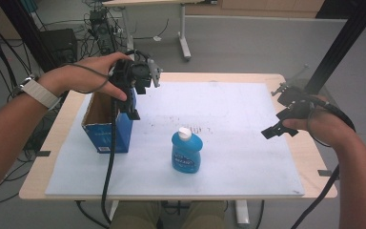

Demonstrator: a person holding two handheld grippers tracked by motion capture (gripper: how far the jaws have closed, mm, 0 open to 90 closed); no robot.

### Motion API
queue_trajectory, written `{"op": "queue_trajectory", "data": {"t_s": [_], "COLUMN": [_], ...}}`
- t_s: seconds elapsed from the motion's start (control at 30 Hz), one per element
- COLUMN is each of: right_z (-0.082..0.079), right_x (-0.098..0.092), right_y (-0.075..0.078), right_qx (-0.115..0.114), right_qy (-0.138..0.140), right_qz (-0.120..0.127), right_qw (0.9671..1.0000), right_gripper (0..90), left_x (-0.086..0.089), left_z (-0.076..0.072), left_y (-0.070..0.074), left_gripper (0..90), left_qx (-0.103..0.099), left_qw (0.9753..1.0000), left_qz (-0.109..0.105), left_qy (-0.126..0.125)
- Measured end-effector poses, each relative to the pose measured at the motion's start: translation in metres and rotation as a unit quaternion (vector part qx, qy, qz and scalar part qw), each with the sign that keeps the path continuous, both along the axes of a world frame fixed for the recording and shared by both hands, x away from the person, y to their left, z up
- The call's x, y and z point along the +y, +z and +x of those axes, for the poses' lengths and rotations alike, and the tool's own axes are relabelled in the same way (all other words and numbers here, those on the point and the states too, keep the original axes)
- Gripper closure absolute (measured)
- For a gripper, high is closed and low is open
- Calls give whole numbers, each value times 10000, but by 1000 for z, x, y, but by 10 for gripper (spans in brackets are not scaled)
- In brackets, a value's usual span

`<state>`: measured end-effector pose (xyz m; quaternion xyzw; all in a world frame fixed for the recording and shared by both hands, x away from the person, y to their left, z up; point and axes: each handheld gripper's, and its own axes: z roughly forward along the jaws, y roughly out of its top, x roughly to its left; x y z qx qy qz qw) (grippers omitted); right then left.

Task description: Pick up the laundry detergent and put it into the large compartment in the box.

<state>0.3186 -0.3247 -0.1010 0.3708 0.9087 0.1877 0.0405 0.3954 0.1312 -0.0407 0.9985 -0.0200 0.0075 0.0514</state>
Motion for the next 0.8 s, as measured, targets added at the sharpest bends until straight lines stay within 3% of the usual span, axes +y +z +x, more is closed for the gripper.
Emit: {"op": "queue_trajectory", "data": {"t_s": [0.5, 0.8], "right_z": [-2, -2], "right_x": [-2, -3], "right_y": [-2, -7], "right_qx": [26, 66], "right_qy": [-35, -37], "right_qz": [21, 65], "right_qw": [10000, 9999], "right_gripper": [93, 93], "left_x": [-1, -9], "left_z": [0, -2], "left_y": [1, 1], "left_gripper": [73, 71], "left_qx": [-11, -23], "left_qw": [10000, 9997], "left_qz": [-58, -34], "left_qy": [-71, -242]}}
